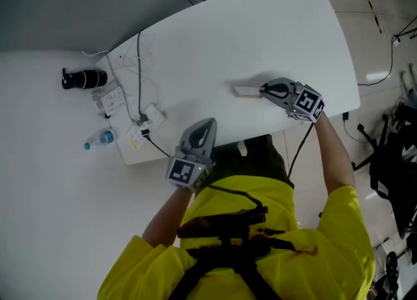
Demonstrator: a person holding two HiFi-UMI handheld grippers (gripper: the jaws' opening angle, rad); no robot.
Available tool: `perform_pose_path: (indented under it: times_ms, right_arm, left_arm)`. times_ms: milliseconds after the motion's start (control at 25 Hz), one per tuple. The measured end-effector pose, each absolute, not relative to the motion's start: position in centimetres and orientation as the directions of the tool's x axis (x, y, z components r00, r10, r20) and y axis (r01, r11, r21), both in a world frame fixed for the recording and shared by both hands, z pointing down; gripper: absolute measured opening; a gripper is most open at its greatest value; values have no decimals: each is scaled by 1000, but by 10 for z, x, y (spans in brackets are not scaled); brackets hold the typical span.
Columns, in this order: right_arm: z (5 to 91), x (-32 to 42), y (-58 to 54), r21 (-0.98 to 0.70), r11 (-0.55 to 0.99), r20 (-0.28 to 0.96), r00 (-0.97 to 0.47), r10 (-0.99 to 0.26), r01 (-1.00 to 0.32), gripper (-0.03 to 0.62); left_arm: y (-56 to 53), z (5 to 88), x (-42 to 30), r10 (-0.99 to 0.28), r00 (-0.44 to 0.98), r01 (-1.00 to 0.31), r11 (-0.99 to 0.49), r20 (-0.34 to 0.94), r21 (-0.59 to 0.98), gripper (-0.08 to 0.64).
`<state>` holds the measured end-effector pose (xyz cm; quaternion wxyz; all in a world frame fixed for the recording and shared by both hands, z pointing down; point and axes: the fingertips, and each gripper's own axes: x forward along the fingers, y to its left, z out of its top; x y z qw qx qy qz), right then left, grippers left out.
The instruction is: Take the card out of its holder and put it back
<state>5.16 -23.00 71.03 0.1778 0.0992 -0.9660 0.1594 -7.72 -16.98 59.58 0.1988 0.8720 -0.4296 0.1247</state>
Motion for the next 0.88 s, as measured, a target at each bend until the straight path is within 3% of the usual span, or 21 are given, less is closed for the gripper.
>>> perform_pose_path:
  times_ms: [560,880]
  right_arm:
    - [698,50,-232,-245,946,314,-940,-131,-214,21]
    - [674,52,-240,-217,951,276,-948,-158,-221,21]
  left_arm:
    - [-183,595,-65,-706,609,-792,-562,361,238,2]
    - [-206,614,-69,-704,578,-814,-535,413,227,2]
